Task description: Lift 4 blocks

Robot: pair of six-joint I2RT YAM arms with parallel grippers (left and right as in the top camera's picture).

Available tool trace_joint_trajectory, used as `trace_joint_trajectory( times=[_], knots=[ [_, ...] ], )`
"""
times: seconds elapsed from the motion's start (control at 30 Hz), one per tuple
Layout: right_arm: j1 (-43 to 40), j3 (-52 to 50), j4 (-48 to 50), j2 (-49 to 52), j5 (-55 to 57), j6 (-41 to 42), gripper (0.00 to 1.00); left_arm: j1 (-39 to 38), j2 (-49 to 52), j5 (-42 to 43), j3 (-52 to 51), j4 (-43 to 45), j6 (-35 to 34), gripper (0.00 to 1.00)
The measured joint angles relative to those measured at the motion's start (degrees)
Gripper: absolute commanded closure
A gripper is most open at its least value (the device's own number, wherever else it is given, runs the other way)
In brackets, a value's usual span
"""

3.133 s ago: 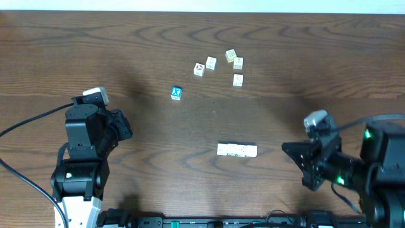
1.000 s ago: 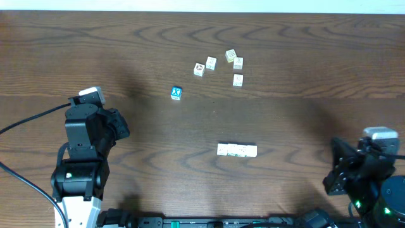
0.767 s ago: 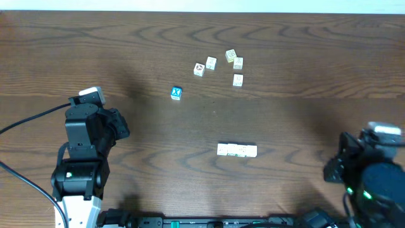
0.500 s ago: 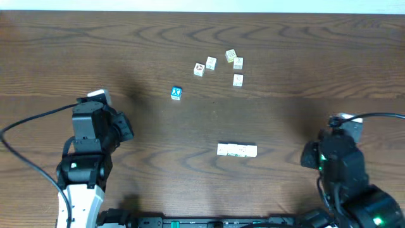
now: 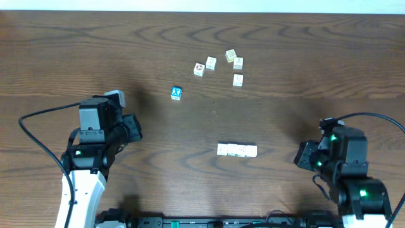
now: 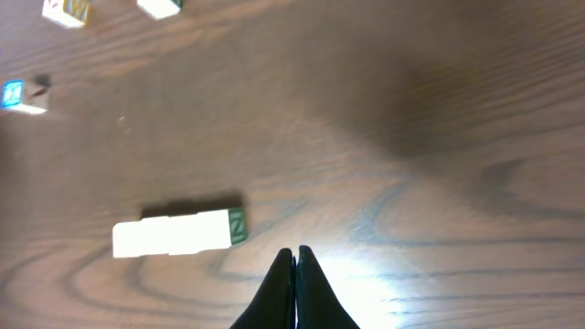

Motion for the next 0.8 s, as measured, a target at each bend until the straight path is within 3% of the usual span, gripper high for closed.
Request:
trace_joint_trajectory(
  times=[0.3,0.63,0.8],
  knots=[
    [-10.71,-0.04,-0.57,12.96,-20.17,-12.79,0.99,0.00,0.02,4.90,-0.04,-2.97,1.49,0.92],
    [-11.26,-0.04,-1.81,18.82,-26.29,-19.04,0.99,-0.35,1.88,7.67,-0.28,-2.51,1.97,0.92],
    [-11.30,-0.04,-0.94,20.55,-27.02,-19.61,0.99,-3.76,5.68,8.81,-3.85,3.02,1.40,0.92]
  ],
)
